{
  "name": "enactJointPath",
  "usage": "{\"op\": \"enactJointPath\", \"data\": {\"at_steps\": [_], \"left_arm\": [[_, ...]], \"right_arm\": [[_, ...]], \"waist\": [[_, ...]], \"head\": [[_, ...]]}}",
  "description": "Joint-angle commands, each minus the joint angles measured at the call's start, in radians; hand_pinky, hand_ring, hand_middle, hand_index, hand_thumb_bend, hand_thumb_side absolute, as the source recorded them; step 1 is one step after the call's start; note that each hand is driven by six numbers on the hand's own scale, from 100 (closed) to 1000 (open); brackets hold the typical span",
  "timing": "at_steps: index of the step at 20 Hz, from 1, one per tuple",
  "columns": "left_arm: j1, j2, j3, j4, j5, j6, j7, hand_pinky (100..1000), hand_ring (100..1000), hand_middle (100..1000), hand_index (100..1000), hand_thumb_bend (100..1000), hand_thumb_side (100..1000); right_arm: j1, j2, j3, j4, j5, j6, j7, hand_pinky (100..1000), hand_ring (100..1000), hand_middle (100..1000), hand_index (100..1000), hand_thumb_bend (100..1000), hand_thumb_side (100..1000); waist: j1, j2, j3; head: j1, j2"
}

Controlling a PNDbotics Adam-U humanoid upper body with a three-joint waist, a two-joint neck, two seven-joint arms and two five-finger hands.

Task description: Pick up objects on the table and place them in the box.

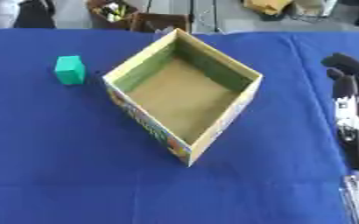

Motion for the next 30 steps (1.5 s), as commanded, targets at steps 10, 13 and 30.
{"op": "enactJointPath", "data": {"at_steps": [10, 13, 30], "left_arm": [[0.015, 0.111, -0.001, -0.017, -0.038, -0.035, -0.002, 490, 473, 593, 790, 137, 916], [0.029, 0.198, 0.001, -0.017, -0.086, -0.048, -0.001, 540, 525, 665, 830, 297, 945], [-0.042, 0.674, -0.057, 0.085, -0.264, 0.002, -0.120, 647, 722, 868, 949, 389, 1000]], "right_arm": [[-0.002, -0.018, -0.003, -0.019, 0.000, -0.009, -0.006, 883, 903, 745, 847, 100, 801], [0.001, -0.027, -0.002, -0.019, 0.002, -0.019, -0.008, 881, 900, 743, 846, 100, 800], [0.012, -0.044, 0.009, -0.019, 0.004, -0.027, -0.007, 880, 900, 743, 845, 100, 803]], "waist": [[0.008, -0.013, -0.007], [0.011, -0.011, -0.009], [0.035, -0.023, -0.036]], "head": [[0.004, 0.034], [0.008, 0.035], [0.030, 0.057]]}}
